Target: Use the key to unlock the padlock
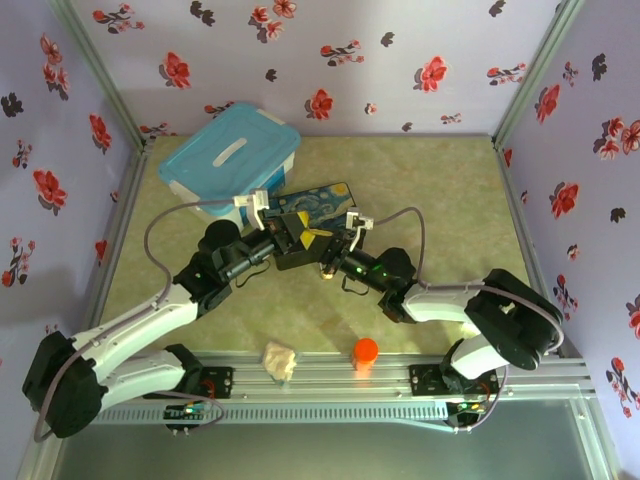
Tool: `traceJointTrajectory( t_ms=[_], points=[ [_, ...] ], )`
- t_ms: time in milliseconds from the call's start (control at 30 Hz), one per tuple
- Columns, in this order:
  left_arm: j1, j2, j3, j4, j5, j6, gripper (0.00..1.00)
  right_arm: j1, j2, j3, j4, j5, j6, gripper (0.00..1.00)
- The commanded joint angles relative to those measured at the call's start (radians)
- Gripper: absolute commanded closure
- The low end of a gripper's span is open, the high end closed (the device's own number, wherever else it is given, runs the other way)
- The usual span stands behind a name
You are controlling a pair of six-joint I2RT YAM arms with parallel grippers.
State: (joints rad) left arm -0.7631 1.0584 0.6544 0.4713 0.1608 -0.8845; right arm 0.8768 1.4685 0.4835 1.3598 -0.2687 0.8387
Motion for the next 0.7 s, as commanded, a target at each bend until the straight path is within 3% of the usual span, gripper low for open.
traceJointTrajectory(
  t_ms=[0, 67, 167, 333, 533, 667],
  points=[
    [-0.001, 0.002, 0.04, 0.01, 0.03, 0.016, 1.0, -0.006, 0.013, 0.021, 0.025, 0.001, -0.002, 1.0],
    [0.0, 0.003, 0.045, 0.003, 0.041, 0.026, 1.0, -0.007, 0.01, 0.02, 0.025, 0.014, 0.002, 0.91],
    [0.0, -0.006, 0.051, -0.016, 0.036, 0.028, 1.0, -0.012, -0.004, 0.006, 0.025, 0.041, 0.01, 0.58],
    [0.0, -0.04, 0.014, 0.035, -0.05, -0.028, 1.0, -0.013, -0.032, 0.003, 0.025, 0.06, 0.024, 0.38],
    [-0.001, -0.032, -0.048, 0.208, -0.116, -0.15, 1.0, -0.001, -0.033, 0.046, 0.027, 0.089, 0.077, 0.36],
    [-0.001, -0.041, -0.061, 0.238, -0.15, -0.171, 1.0, 0.008, -0.037, 0.062, 0.027, 0.101, 0.085, 0.4]
  ],
)
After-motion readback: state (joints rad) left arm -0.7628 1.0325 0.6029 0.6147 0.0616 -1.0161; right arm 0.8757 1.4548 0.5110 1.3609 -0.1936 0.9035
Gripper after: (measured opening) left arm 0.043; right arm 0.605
